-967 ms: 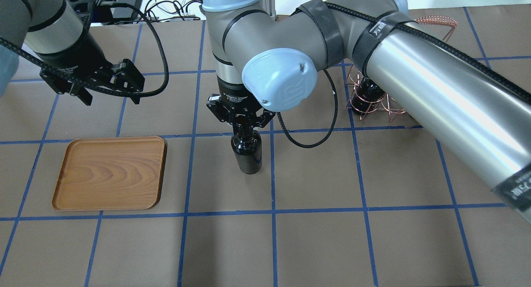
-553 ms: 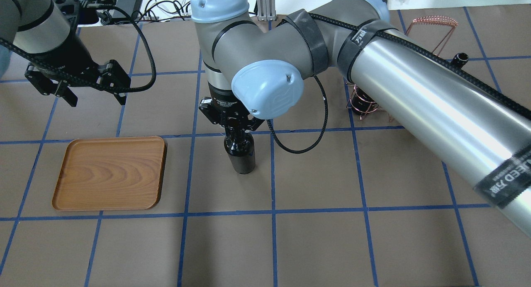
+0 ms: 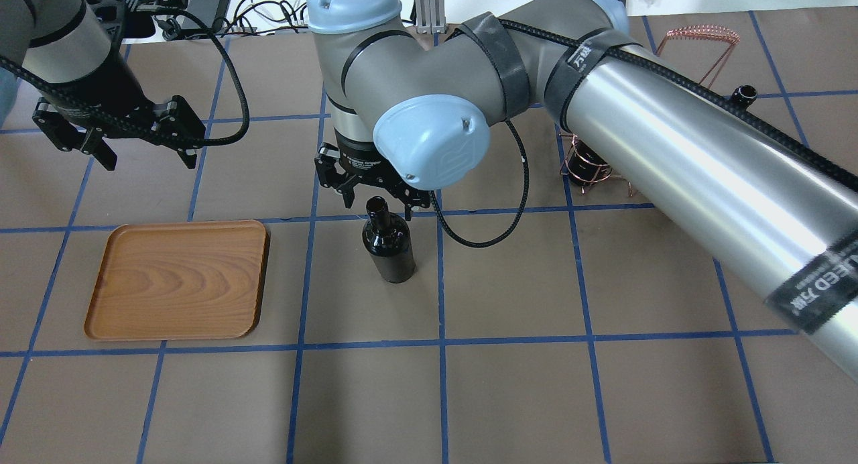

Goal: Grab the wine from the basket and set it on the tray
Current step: 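Stand the bottle upright on the table, open and raise the right gripper, then move the left gripper over the standing bottle and grasp its neck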

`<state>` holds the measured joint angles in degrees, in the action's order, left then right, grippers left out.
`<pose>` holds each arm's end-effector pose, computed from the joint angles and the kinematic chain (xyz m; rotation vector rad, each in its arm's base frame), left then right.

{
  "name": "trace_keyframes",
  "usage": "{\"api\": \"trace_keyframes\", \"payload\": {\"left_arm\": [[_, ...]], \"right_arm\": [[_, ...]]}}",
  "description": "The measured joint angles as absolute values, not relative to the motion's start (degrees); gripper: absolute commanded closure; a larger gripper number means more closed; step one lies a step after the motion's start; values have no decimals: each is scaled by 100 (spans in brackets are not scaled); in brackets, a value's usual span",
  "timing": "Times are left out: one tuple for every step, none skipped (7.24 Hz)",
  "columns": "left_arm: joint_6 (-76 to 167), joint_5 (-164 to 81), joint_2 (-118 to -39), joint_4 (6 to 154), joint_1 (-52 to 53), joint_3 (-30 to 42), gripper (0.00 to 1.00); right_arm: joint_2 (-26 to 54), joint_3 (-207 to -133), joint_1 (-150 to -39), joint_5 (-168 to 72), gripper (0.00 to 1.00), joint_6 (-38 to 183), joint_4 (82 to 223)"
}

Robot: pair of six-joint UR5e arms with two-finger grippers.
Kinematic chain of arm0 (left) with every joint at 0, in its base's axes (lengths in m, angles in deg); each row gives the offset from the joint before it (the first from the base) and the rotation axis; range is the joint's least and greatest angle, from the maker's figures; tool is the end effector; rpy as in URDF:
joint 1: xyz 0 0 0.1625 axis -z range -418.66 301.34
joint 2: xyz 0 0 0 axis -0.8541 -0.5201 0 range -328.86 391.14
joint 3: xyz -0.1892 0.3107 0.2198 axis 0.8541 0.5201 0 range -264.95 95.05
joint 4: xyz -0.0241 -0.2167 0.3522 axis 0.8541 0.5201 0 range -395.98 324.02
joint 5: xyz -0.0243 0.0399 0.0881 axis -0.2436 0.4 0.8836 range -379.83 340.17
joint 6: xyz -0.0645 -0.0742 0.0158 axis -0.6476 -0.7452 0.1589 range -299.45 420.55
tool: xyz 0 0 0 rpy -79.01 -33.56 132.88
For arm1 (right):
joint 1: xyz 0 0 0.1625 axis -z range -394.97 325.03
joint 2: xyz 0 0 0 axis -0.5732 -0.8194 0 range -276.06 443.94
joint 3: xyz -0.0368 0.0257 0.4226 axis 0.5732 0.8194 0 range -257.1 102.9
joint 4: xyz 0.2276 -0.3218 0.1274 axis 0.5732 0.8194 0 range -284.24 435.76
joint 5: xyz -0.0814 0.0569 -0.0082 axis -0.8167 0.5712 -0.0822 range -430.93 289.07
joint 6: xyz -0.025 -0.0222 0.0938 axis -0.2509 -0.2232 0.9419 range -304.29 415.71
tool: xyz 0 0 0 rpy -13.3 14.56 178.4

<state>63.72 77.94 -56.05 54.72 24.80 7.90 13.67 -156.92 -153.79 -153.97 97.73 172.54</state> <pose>-0.0656 -0.4804 0.4867 -0.0871 3.0061 0.0367 0.4287 -0.4776 0.3939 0.3567 3.0452 0.1683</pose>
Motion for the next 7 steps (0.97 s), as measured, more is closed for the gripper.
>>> {"api": "trace_keyframes", "payload": {"left_arm": [[6386, 7780, -5591, 5490, 2487, 785, 0], [6394, 7775, -5571, 5498, 2504, 781, 0], [6377, 7716, -5559, 5501, 2581, 779, 0], [6332, 7614, -5564, 5478, 2800, 775, 0], [6214, 7535, -5581, 5407, 3129, 774, 0], [5994, 7475, -5595, 5334, 3472, 781, 0], [5771, 7386, -5617, 5296, 3791, 795, 0]], "right_arm": [[1247, -15639, -15144, -15397, 0, 9239, 17233], [1036, -15618, -14725, -15428, 0, 8342, 17091], [752, -15609, -14239, -15574, 0, 7317, 16872], [412, -15607, -13739, -15800, 0, 6576, 16613], [82, -15619, -13308, -15976, 0, 6171, 16197], [-145, -15635, -13061, -16049, 0, 5968, 15819], [-276, -15645, -12959, -16050, 0, 5889, 15646]]}}
